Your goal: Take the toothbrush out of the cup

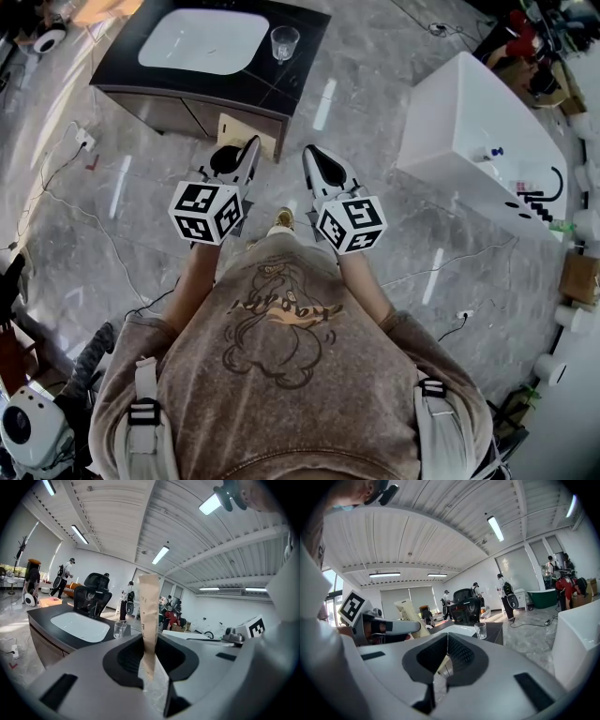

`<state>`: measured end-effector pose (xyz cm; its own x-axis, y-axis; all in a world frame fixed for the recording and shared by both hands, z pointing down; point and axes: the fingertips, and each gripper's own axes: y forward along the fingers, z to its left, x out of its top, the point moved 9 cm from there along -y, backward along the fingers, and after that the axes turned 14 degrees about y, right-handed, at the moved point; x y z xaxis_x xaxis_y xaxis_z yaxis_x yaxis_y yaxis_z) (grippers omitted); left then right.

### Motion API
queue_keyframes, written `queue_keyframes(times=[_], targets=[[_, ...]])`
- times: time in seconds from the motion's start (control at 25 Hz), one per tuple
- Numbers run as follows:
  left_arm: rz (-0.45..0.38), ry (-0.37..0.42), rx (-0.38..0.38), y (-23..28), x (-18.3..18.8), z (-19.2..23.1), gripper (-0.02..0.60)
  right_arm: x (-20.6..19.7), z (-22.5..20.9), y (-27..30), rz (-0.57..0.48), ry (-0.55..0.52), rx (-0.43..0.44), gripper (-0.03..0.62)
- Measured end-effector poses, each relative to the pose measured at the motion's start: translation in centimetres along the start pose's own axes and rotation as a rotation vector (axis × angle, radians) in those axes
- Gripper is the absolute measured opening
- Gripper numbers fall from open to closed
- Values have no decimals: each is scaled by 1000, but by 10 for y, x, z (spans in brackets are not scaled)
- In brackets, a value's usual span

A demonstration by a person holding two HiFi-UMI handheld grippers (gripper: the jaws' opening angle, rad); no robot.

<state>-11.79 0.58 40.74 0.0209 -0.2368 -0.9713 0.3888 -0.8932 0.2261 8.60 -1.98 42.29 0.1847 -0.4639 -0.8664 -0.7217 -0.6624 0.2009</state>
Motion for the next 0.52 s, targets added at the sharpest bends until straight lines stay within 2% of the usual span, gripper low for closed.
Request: queue_keyframes(times=[0.52], targets=[[13, 4, -27, 16, 0, -8, 86, 0, -9, 1, 13, 3, 10, 18]])
